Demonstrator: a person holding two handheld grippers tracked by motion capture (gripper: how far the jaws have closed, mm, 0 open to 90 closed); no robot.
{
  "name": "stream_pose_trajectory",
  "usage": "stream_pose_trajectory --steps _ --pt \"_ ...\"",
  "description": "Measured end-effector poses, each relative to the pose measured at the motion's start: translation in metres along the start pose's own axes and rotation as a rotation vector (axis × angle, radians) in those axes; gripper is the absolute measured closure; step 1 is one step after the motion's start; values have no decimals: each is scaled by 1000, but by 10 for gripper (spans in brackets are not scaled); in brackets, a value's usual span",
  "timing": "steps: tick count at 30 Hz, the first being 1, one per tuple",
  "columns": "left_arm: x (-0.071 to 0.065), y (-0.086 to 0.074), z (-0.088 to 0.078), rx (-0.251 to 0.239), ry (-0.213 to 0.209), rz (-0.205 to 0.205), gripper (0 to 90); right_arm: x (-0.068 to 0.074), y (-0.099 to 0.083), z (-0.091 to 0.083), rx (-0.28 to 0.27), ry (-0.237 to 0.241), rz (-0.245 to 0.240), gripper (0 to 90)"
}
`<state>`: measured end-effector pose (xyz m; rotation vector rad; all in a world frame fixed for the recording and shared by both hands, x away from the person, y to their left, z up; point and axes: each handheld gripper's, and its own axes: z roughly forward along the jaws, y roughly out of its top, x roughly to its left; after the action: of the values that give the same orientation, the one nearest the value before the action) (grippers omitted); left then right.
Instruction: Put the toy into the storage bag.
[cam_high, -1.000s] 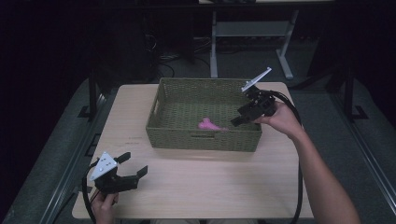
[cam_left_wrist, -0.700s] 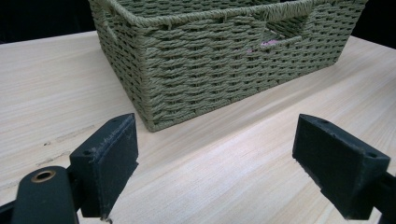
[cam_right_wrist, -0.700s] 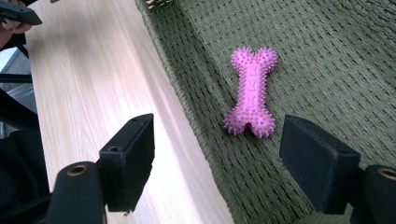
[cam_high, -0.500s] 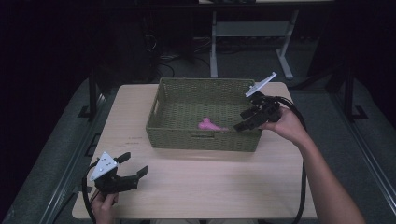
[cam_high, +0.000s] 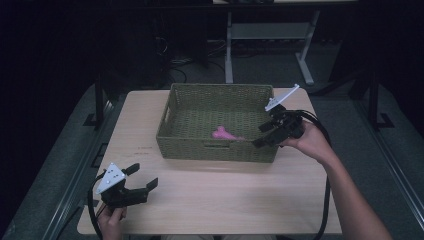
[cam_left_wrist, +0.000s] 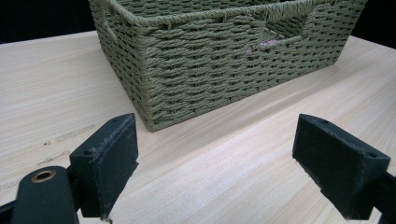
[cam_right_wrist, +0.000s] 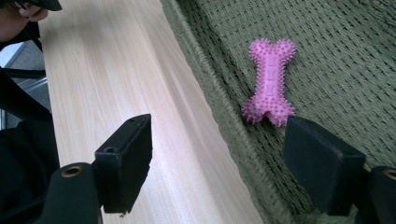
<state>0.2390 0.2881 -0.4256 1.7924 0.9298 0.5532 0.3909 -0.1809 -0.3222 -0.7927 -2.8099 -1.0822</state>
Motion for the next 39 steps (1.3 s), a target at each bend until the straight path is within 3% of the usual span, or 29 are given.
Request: stream_pose_trajectory --steps 27,39 --pt "0 0 0 3 1 4 138 30 -31 6 -2 10 -46 232" --pt "0 0 -1 4 2 6 138 36 -58 12 -7 5 -28 228"
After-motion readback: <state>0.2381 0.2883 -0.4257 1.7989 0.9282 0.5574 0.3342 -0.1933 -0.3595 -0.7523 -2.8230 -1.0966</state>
